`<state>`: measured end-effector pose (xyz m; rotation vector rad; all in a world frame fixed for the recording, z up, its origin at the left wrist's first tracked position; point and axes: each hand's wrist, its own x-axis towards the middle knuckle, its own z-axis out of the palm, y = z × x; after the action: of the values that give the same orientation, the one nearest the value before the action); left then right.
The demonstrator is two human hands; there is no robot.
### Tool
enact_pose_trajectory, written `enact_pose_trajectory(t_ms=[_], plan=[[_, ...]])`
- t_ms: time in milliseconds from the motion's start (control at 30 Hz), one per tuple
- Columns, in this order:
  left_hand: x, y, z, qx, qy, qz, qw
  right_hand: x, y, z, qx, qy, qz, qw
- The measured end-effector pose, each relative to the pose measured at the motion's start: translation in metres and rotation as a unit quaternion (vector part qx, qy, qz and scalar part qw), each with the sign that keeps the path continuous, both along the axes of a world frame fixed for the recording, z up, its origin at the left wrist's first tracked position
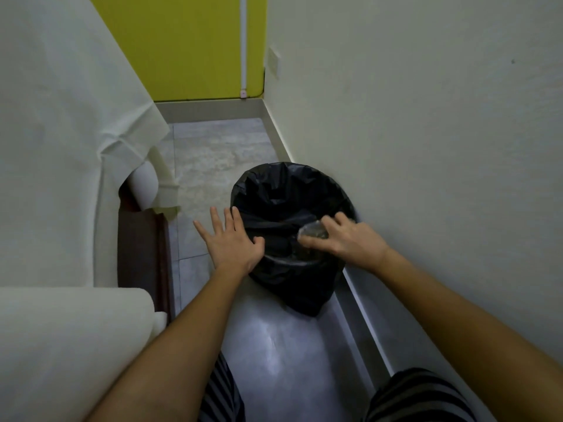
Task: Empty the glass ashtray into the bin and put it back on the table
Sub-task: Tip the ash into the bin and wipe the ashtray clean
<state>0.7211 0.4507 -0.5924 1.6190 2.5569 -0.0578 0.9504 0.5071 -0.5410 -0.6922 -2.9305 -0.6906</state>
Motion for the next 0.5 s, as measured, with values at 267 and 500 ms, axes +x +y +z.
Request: enact_pose_trajectory(t_ms=[267, 500], plan=[[0.001, 0.003, 0.001, -0.005, 0.008, 0.002, 1.0, 0.006, -0.003, -0.008, -0.003, -0.017, 0.034, 0.999], [0.006, 0.004, 0.002, -0.004, -0.001, 0.008, 1.0, 0.007, -0.011, -0.014, -0.006, -0.038, 0.057, 0.998]])
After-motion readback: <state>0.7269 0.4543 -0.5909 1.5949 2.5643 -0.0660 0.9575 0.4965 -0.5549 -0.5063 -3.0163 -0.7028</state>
